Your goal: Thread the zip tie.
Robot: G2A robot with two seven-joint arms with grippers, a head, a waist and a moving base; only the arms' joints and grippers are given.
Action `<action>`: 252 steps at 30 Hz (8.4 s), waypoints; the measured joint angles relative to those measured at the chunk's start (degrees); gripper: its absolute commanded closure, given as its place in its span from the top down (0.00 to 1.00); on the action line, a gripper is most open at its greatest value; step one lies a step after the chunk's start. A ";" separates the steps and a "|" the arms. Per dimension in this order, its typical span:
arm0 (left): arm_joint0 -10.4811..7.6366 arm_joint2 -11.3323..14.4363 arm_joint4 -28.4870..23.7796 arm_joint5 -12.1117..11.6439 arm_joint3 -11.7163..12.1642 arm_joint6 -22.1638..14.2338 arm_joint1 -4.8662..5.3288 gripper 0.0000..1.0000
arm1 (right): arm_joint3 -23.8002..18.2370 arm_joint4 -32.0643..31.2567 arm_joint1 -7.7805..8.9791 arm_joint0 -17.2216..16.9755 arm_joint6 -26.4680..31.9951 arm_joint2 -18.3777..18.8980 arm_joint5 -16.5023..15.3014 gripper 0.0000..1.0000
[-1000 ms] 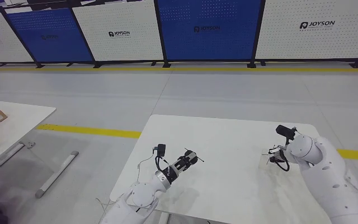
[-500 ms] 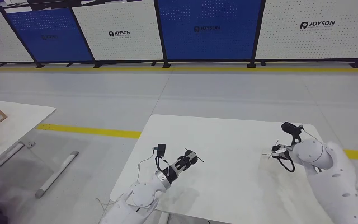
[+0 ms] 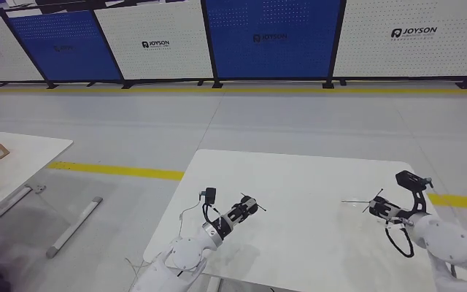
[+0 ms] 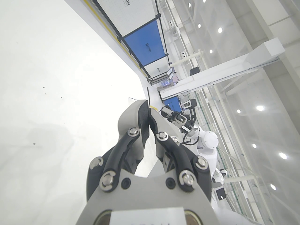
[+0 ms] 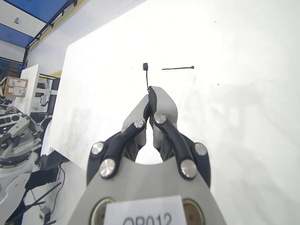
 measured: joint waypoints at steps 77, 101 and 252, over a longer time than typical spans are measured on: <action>-0.04 0.04 0.08 0.09 -0.01 0.09 -0.01 0.00 | -12.30 5.25 -2.72 -22.05 -39.65 -11.31 -16.87 0.00; -3.34 11.04 11.85 8.61 -0.62 10.92 -2.17 0.00 | -12.30 5.25 -2.72 -22.05 -39.65 -11.31 -16.87 0.00; -2.47 10.89 11.29 6.31 -2.21 17.64 -2.84 0.00 | 1.35 14.50 -8.41 -17.16 -63.06 -26.23 -21.53 0.00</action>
